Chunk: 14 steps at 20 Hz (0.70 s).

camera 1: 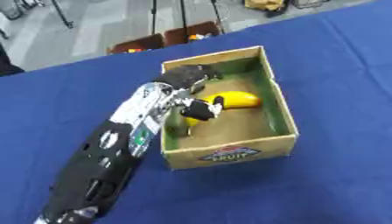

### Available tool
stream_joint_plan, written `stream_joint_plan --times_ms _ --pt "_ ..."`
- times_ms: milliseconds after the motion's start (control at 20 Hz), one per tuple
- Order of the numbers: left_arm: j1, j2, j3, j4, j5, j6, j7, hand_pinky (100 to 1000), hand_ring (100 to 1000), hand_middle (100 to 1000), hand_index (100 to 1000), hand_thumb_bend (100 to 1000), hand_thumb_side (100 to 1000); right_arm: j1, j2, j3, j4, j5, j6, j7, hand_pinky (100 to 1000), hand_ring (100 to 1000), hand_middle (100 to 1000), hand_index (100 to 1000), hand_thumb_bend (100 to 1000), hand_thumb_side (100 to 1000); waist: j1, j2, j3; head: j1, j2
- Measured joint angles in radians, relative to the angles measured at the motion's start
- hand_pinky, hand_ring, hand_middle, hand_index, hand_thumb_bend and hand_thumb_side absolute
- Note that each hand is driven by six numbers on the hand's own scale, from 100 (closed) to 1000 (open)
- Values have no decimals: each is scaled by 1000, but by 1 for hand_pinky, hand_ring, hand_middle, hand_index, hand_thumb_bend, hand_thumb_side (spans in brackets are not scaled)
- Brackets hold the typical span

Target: Pick up objects on the table and place them in the box.

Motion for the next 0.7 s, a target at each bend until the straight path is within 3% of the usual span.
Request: stream_joint_plan --times_ms 700 --pt "9 22 7 -157 33 23 45 613 771 789 880 100 464 -4 7 0 0 0 -3 -4 768 851 623 879 100 945 -10 -1 6 0 -8"
